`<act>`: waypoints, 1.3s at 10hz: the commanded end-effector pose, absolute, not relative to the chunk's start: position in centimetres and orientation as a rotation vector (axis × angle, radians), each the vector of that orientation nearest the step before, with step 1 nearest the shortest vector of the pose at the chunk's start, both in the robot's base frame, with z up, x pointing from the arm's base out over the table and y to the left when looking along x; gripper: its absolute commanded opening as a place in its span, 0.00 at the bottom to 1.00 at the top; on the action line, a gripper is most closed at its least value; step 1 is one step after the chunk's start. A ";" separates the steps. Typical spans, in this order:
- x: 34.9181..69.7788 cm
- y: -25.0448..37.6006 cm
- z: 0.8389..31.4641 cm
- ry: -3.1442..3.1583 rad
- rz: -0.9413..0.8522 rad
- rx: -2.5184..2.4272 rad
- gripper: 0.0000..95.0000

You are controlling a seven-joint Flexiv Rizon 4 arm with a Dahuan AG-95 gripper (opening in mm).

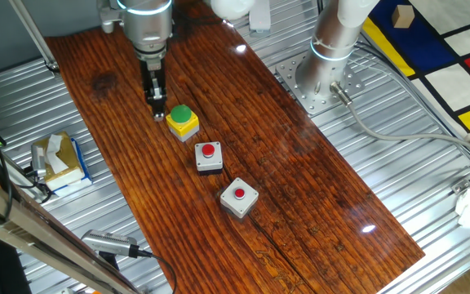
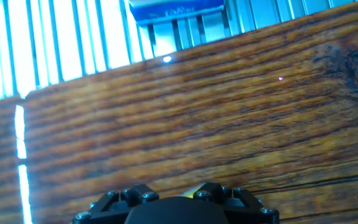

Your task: Press three buttons from left to right in sequence

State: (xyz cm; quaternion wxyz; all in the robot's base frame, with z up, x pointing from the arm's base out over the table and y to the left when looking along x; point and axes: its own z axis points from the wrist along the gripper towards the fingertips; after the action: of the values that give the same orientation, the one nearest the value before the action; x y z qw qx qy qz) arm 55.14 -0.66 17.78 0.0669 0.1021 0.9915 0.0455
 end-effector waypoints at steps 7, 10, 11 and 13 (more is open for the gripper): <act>55.5 0.2 18.1 3.011 0.124 0.258 0.00; 55.4 0.2 18.2 3.033 0.118 0.217 0.00; 55.4 0.3 18.3 3.042 0.108 0.193 0.00; 55.4 0.3 18.3 3.043 0.106 0.190 0.00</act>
State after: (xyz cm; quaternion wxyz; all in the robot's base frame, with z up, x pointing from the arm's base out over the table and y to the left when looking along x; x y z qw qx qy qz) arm 55.41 0.33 18.31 0.0449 0.0628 0.9964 0.0352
